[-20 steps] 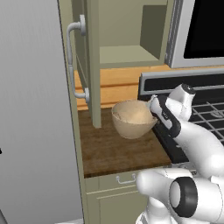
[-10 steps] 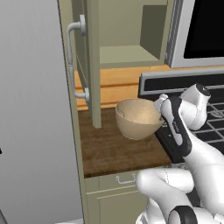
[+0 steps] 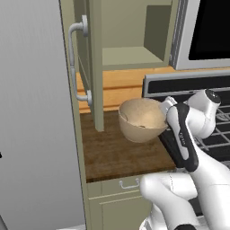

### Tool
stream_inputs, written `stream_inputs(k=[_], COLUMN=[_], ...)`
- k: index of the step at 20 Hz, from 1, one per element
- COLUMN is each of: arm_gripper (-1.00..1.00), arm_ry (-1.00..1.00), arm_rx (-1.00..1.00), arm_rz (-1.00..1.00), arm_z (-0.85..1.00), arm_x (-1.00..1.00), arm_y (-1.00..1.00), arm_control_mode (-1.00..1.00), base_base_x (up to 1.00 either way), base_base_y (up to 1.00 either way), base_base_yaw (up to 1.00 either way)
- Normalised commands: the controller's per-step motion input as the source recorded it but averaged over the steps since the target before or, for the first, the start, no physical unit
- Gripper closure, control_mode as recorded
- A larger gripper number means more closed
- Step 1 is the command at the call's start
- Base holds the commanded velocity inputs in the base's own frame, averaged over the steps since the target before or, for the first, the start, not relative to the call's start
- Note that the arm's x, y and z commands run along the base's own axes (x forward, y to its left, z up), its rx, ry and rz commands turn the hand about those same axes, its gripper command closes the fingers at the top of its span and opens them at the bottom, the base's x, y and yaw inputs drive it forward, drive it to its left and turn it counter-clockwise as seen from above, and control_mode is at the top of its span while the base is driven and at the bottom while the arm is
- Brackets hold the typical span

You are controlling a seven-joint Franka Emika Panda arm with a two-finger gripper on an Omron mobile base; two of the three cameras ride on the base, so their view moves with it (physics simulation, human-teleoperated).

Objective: Open the cabinet, pick up the bread from the cabinet and place it in the basket. Then move the basket to the dining counter.

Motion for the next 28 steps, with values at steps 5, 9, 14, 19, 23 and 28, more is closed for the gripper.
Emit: stream_inputs(k=[5,9,14,19,23,28], arm_gripper=[1.0,1.0,1.0,1.0,1.0,1.0], arm_ry=[-0.01,0.0,0.0,0.0,0.0,0.0], arm_rx=[0.0,0.0,0.0,0.0,0.0,0.0], arm_rz=[0.0,0.0,0.0,0.0,0.0,0.0], arm_z=[0.06,0.0,0.0,0.0,0.0,0.0], arm_x=[0.0,0.0,0.0,0.0,0.0,0.0], arm_y=[0.08,0.0,0.0,0.0,0.0,0.0], arm_control_mode=[1.0,1.0,1.0,1.0,1.0,1.0], base_base_x=[0.0,-0.14,-0.57,-0.9,-0.27,-0.01], base_base_y=[0.0,-0.02,-0.07,-0.37,-0.01,0.0], base_base_yaw=[0.0,-0.02,-0.04,-0.36,-0.95,-1.0])
